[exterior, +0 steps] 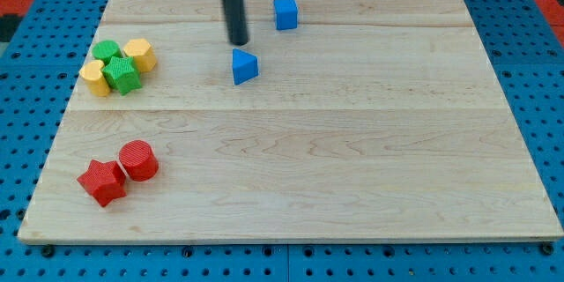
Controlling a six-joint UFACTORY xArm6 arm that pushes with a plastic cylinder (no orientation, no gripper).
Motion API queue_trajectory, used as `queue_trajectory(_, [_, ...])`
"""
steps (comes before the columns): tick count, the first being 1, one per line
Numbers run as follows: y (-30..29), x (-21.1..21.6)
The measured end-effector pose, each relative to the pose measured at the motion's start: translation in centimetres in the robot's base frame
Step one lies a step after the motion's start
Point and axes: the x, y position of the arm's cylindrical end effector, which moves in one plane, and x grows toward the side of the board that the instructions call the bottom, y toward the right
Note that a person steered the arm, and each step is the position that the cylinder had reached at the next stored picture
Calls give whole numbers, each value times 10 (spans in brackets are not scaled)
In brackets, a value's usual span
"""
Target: Move blue triangle towards bottom center
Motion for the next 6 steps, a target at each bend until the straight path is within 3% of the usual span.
queue_trajectory(1, [12, 41])
queue_trajectory(2, [18, 119])
queue_trajectory(4, [-1, 38])
queue_trajectory(6, [-49, 74])
